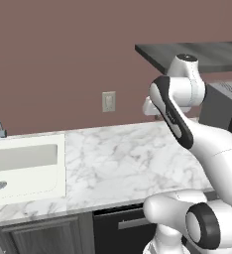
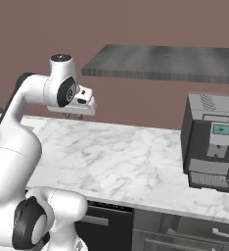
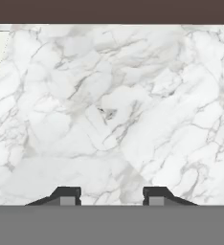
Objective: Navigate to the toaster.
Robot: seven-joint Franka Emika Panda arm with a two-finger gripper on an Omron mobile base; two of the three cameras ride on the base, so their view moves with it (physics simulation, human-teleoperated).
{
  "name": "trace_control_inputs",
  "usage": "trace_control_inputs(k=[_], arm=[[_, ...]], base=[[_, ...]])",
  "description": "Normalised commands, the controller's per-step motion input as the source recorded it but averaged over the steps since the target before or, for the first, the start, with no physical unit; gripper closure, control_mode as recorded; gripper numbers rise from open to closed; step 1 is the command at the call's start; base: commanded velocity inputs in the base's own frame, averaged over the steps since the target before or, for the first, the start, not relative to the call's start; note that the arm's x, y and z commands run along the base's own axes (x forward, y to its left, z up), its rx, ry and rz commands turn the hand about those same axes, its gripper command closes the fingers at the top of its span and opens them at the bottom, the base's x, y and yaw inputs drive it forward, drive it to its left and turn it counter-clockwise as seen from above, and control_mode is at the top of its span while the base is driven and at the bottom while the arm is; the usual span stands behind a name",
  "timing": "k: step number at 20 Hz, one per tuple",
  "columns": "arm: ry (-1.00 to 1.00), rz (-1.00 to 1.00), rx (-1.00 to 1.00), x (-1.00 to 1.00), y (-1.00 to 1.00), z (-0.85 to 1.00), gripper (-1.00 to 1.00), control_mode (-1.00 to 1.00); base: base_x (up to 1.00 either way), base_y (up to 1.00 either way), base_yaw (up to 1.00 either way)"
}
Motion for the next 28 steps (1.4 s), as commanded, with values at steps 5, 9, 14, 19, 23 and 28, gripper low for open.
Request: trace_control_inputs(k=[5,9,14,19,23,28], arm=[[0.00,0.00,0.00,-0.36,0.00,0.00,-1.00,-1.00],[-0.03,0.00,0.00,-0.96,0.00,0.00,-1.00,-1.00],[-0.10,0.00,0.00,-0.90,0.00,0.00,-1.00,-1.00],[-0.23,0.00,0.00,-0.65,0.00,0.16,-1.00,-1.00],[-0.24,0.00,0.00,-0.18,0.00,0.21,-1.00,-1.00],[-0.25,0.00,0.01,-0.12,0.00,0.21,-1.00,-1.00]], base=[[0.00,0.00,0.00],[0.00,0.00,0.00],[0.00,0.00,0.00],[0.00,0.00,0.00],[0.00,0.00,0.00],[0.00,0.00,0.00]])
